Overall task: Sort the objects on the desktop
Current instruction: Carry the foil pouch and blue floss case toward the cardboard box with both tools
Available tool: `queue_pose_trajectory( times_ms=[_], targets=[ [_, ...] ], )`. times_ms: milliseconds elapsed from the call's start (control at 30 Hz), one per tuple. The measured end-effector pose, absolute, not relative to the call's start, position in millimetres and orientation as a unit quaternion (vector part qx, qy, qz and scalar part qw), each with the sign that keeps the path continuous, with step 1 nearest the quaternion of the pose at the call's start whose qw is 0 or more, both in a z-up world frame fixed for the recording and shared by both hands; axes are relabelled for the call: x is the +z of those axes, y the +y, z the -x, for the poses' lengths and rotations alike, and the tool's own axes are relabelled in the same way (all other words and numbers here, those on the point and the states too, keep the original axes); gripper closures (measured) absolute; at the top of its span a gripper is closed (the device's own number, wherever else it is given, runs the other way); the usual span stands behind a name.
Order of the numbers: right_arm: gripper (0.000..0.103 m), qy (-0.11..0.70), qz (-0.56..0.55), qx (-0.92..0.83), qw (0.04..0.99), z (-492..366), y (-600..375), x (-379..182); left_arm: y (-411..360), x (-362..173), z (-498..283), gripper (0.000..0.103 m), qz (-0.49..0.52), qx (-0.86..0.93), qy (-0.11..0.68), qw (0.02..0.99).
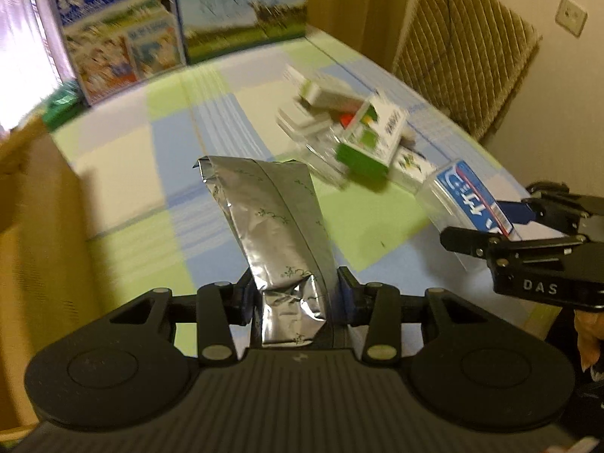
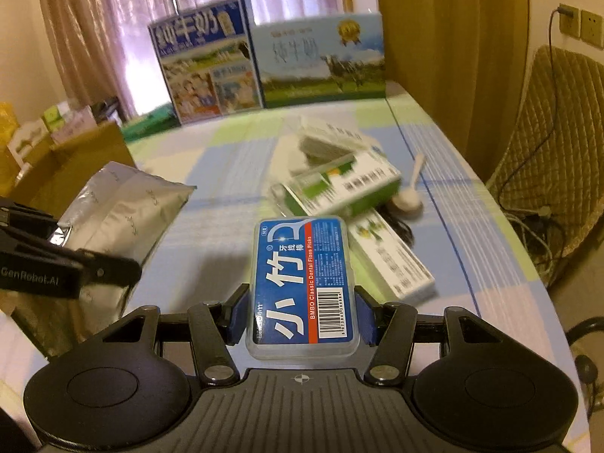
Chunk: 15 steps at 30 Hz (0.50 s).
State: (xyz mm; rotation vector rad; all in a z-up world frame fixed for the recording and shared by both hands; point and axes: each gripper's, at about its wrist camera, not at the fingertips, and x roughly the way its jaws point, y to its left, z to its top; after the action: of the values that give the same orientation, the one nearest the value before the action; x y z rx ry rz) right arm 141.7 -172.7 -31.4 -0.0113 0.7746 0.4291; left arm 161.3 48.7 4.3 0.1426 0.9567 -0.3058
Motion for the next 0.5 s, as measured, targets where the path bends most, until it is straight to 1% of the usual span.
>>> queue_pose_trajectory(
  times_ms=[267, 500],
  targets=[
    [0.05, 0.325, 0.004, 0.277, 0.904, -124.1, -113.0, 42.7, 107.4, 74.7, -132.3, 0.066, -0.062, -0.098, 0.419, 0.901],
    [0.05, 0.318, 0.004, 0.344, 0.883, -114.2, -34.4, 69.6, 182.6, 113.1, -105.4, 0.066, -0.062, -0.04, 0.403, 0.912]
  ],
)
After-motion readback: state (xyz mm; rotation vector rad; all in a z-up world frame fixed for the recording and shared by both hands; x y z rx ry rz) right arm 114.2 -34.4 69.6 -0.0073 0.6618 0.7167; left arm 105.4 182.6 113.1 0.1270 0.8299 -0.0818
